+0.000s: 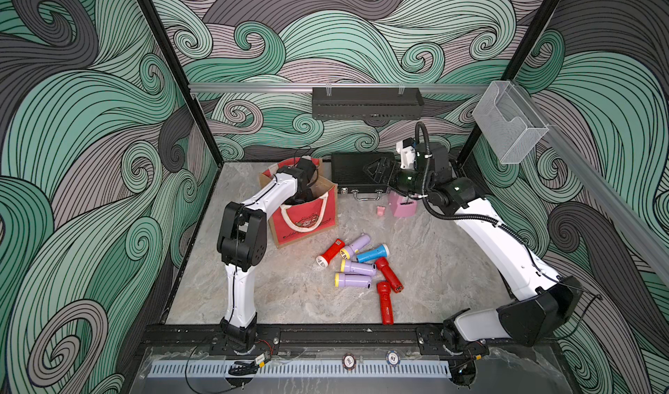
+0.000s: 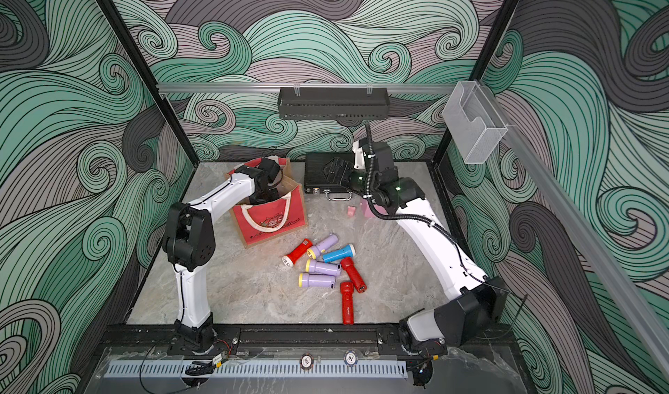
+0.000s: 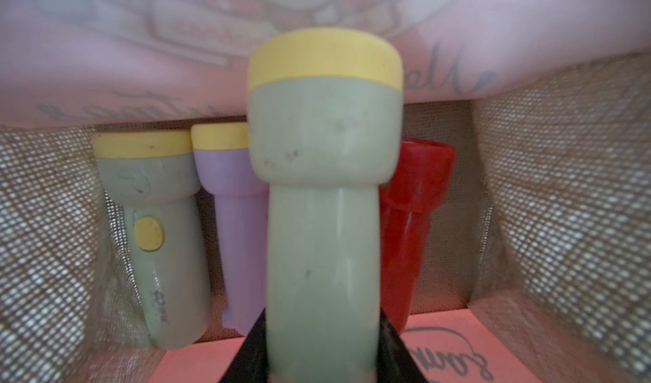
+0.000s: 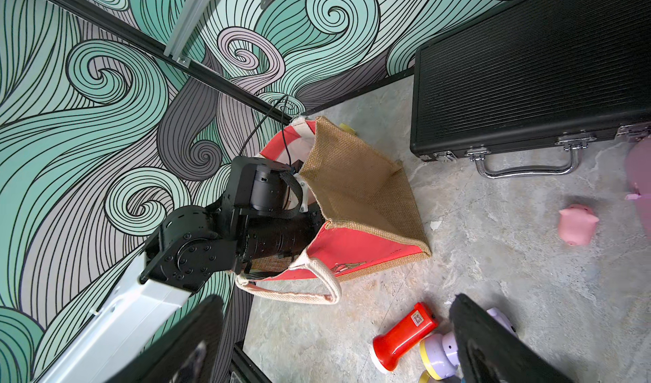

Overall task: Put the flashlights into the tote bags
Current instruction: Place the flashlight in the canvas bag.

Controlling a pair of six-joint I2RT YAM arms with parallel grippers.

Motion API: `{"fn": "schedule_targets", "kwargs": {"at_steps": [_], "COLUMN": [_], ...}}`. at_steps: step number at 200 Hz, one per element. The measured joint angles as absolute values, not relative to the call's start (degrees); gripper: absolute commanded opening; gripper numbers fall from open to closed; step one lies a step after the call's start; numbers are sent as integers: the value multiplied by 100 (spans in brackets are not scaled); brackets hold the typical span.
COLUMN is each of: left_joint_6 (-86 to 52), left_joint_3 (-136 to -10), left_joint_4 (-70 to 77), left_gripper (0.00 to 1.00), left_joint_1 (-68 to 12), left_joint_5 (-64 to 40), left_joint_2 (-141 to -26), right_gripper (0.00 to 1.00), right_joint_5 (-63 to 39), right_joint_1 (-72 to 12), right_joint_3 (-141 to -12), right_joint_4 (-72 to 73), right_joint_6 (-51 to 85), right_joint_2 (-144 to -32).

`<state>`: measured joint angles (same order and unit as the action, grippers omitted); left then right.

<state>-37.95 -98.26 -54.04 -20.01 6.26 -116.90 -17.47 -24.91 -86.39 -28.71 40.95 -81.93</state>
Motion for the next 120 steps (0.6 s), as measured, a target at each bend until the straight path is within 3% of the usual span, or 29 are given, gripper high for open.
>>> {"fn": "schedule_targets", "kwargs": {"at_steps": [57,120], "left_joint_6": [-3717,-3638], "left_joint_3": [-9911,-10090], "left_joint_4": [-5404,-5422], "left_gripper": [74,87], "left_joint_1": [-2001,-2001], "left_joint_5": [716,729], "left_joint_2": [-11609,-10910], "right_gripper": [100,100], "right_joint_5": [-1653,-1656], "right_joint_1": [-2373,-2178], "right_joint_3": [-8639,-8573], "right_joint_4": [-3124,-3667], "right_joint_6": [4062,3944], "right_joint_2": [-8152,-7881]}}
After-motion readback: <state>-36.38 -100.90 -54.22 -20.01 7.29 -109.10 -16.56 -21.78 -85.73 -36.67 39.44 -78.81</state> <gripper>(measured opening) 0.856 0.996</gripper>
